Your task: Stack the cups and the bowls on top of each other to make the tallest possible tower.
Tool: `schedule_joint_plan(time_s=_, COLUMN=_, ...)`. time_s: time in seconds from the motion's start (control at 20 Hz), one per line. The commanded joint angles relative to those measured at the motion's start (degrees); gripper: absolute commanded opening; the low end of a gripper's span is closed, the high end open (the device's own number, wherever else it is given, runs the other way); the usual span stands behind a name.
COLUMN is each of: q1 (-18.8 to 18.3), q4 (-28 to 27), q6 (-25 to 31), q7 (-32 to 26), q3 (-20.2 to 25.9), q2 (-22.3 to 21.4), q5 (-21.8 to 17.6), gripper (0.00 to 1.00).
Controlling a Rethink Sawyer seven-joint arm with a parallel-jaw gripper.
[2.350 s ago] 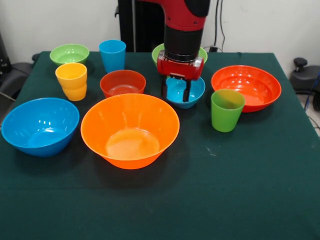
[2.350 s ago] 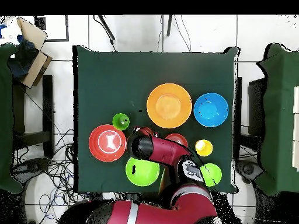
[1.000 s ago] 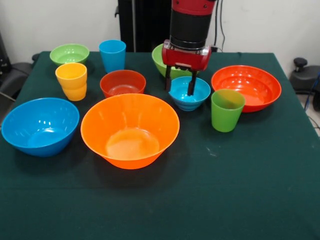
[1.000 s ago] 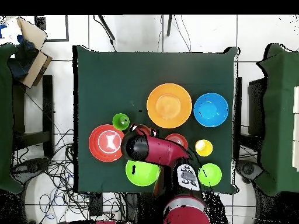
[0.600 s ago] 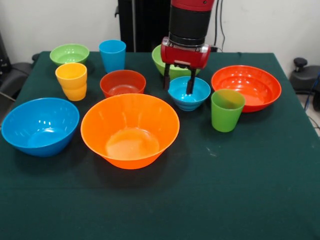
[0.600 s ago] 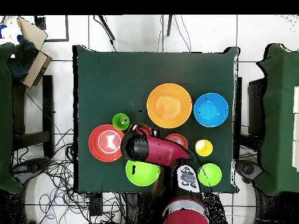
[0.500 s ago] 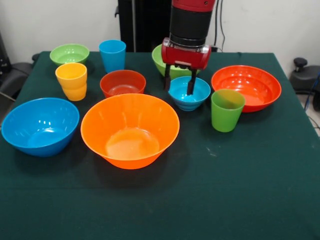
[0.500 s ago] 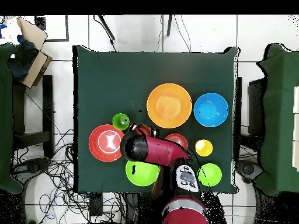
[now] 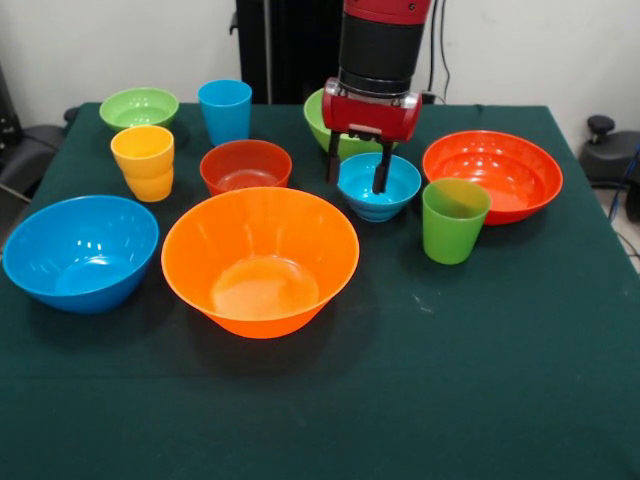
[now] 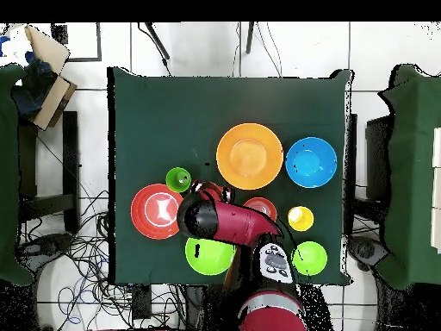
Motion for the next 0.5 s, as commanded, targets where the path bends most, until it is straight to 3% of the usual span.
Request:
schedule_joint_plan(time_s=0.05, q1=0.66, q4=1.63, q6=-0.86, q7=9.80, q3=3.27, q2=3.02, q5=-0.16, gripper=1.00)
schedule_joint_plan(time_s=0.5, q1=0.25, q4=0.83, q6=0.13, q7=8.74, q3=3.57, q2=3.57, q5=-0.56, gripper=1.00)
